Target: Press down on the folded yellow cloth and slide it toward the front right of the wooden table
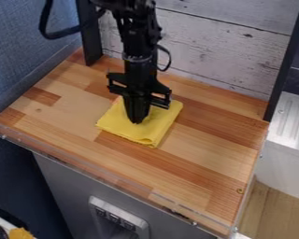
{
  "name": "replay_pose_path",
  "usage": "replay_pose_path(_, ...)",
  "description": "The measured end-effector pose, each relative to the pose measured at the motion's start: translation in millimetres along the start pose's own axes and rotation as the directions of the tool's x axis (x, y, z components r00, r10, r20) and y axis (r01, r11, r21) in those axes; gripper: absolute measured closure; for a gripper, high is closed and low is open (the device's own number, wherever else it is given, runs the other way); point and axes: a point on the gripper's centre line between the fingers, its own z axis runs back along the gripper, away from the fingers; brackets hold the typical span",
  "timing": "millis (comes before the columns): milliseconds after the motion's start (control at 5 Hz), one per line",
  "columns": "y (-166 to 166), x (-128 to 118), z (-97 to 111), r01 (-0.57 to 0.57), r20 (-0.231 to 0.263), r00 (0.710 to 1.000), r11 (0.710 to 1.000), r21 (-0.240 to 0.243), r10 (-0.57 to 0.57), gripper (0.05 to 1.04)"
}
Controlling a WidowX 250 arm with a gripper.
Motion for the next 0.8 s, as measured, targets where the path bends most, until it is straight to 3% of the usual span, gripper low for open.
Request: replay_pose_path(800, -15, -5, -7, -0.007, -0.027, 1.000, 1.000, -0.009, 0.006, 1.020)
